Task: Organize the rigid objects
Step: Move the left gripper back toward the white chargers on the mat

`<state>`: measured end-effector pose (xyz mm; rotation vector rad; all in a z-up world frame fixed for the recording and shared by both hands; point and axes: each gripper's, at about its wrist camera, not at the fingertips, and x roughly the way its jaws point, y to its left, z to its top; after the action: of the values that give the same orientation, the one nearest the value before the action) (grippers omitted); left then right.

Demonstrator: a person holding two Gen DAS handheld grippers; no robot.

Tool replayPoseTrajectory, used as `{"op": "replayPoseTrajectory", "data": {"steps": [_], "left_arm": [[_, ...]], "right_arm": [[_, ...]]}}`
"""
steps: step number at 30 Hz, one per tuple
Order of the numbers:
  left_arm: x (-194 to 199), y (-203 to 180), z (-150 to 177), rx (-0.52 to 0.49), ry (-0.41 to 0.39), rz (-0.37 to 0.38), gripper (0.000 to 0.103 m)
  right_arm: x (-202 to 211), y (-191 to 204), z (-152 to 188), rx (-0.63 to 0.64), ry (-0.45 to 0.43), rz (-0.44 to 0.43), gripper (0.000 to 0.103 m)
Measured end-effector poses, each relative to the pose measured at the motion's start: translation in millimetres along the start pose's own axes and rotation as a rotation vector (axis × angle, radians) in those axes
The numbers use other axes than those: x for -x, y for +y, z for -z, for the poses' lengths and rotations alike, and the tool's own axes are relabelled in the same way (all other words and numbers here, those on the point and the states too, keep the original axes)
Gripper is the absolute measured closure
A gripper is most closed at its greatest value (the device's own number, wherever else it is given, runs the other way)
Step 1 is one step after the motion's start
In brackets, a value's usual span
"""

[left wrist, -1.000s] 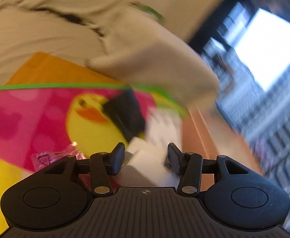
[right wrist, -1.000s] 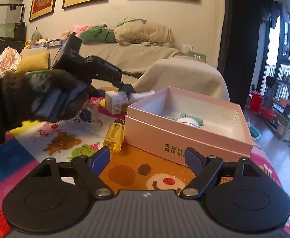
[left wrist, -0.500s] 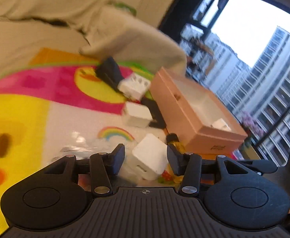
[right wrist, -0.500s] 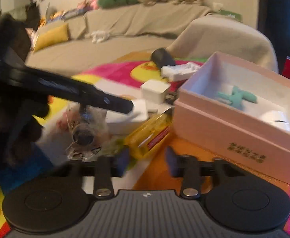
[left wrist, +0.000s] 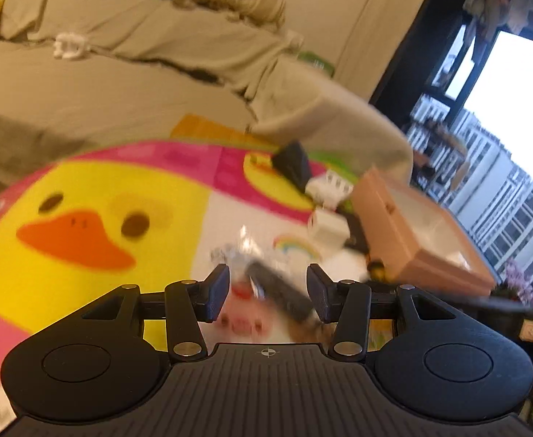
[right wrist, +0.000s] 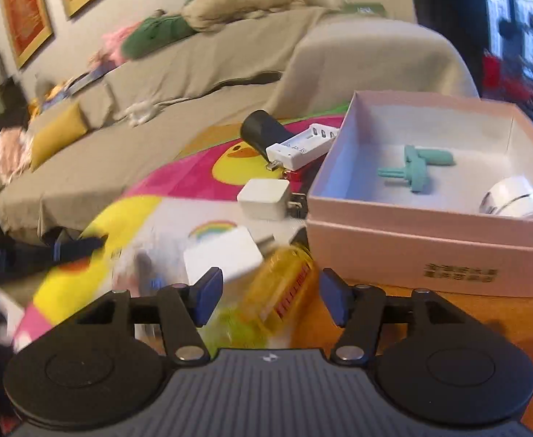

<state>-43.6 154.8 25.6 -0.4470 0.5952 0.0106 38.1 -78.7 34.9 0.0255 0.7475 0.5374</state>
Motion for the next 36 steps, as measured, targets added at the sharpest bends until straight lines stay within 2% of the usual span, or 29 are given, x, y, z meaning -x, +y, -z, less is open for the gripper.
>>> {"op": "replayPoseTrajectory", "data": {"steps": [1, 3, 5, 10, 13, 15, 16, 17, 19, 21, 23, 26, 28, 30, 34, 36], "left_arm": [[1.0, 0.4, 3.0, 0.001, 0.006, 0.004, 0.052], [4.9, 1.7, 7.0, -0.002, 0.001, 0.008, 0.052], [7.0, 4.5, 7.1, 0.006, -0.005, 0.012, 0.052], [-3.9, -0.2, 8.1, -0.01, 0.019, 0.025, 0.052], [-20.7, -9.1, 11.9, -0.035, 0.049, 0.042, 0.052], [-29.6, -16.2, 14.9, -0.071, 0.051, 0.082, 0.052], [-34.0, -21.7, 15.6, -0.102, 0.069, 0.108, 0.051], [-38.7, -29.1, 14.9, -0.15, 0.107, 0.149, 0.049], [-39.6, -40.2, 11.1, -0.223, 0.143, 0.218, 0.048], [-28.7, -51.7, 3.3, -0.288, 0.095, 0.255, 0.048], [-18.6, -64.0, -5.0, -0.361, 0.034, 0.257, 0.048], [-22.2, -83.1, -13.6, -0.442, -0.008, 0.195, 0.048], [-38.2, -92.0, -15.8, -0.474, 0.021, 0.165, 0.048], [-60.9, -98.3, -14.2, -0.509, 0.091, 0.154, 0.048], [-97.8, -104.1, 5.7, -0.602, 0.226, 0.075, 0.046], [-99.7, -104.7, 12.8, -0.609, 0.202, 0.09, 0.042]], "right_arm": [[0.2, 3.2, 1.3, 0.023, -0.019, 0.01, 0.05], [8.4, 8.3, 7.1, 0.081, -0.023, 0.037, 0.069], [20.9, 6.2, 14.6, 0.121, -0.019, 0.014, 0.077], [62.8, -17.5, 38.7, 0.149, -0.023, -0.005, 0.079], [85.9, -33.9, 51.7, 0.142, -0.034, 0.026, 0.079], [99.0, -44.3, 61.6, 0.15, -0.049, 0.046, 0.079], [105.0, -50.1, 66.2, 0.153, -0.054, 0.05, 0.073], [109.6, -55.1, 70.0, 0.15, -0.055, 0.052, 0.056], [116.8, -67.1, 77.1, 0.123, -0.073, 0.066, 0.032], [120.1, -77.2, 82.6, 0.084, -0.094, 0.094, 0.03], [119.3, -83.2, 82.2, 0.038, -0.088, 0.079, 0.029], [113.6, -86.3, 80.2, 0.018, -0.069, 0.076, 0.028], [110.4, -86.4, 79.9, 0.022, -0.051, 0.071, 0.028], [111.1, -85.9, 81.2, 0.024, -0.054, 0.075, 0.028], [109.7, -84.4, 82.1, 0.018, -0.055, 0.08, 0.022], [107.6, -84.8, 81.0, 0.011, -0.045, 0.076, 0.021]]}}
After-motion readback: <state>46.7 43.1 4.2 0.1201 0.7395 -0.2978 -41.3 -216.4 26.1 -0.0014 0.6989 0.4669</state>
